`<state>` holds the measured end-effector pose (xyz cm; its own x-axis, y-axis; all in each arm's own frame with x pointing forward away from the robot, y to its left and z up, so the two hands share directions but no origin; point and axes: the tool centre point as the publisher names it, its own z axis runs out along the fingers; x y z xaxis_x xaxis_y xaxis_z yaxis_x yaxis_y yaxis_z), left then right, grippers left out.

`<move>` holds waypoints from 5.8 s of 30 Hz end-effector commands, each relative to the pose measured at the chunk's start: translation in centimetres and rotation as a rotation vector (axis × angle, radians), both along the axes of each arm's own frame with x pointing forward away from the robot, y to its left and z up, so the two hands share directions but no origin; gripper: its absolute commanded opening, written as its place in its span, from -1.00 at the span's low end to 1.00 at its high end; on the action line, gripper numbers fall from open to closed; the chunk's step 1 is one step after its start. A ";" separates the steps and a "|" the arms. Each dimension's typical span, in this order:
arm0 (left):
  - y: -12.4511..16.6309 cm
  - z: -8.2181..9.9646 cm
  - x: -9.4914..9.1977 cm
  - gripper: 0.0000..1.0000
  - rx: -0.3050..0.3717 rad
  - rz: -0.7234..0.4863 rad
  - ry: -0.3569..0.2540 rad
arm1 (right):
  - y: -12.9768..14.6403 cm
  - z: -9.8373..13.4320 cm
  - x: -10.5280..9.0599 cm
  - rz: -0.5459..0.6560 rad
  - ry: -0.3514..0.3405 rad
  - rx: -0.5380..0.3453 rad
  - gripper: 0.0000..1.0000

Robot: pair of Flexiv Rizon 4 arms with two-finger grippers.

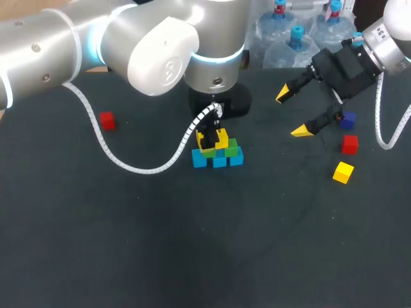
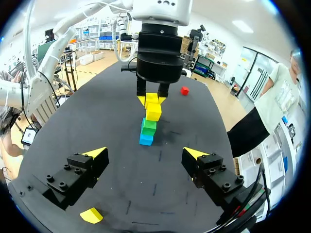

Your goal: Place the blue cubes, place green cubes on the blue cubes, place the yellow cubes on the green cubes, then place the red cubes on the yellow cubes, and place purple cube on the red cubes.

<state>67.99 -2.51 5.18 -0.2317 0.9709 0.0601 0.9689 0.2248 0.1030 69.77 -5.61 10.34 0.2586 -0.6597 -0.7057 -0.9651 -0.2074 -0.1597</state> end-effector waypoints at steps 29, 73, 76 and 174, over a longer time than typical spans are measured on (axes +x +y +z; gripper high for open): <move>0.5 -1.1 0.7 -1.00 -0.020 0.000 0.008 | 0.0 0.0 0.0 0.000 -0.001 0.001 1.00; 2.0 0.7 0.5 1.00 -0.075 0.014 -0.117 | 0.0 0.0 0.0 0.000 -0.001 0.001 1.00; 2.7 1.3 0.2 0.95 -0.095 0.022 -0.154 | 0.0 0.0 0.0 0.000 -0.001 0.001 1.00; 7.0 -1.9 -2.1 1.00 -0.247 0.066 -0.227 | 0.0 0.0 0.0 0.000 -0.001 0.001 1.00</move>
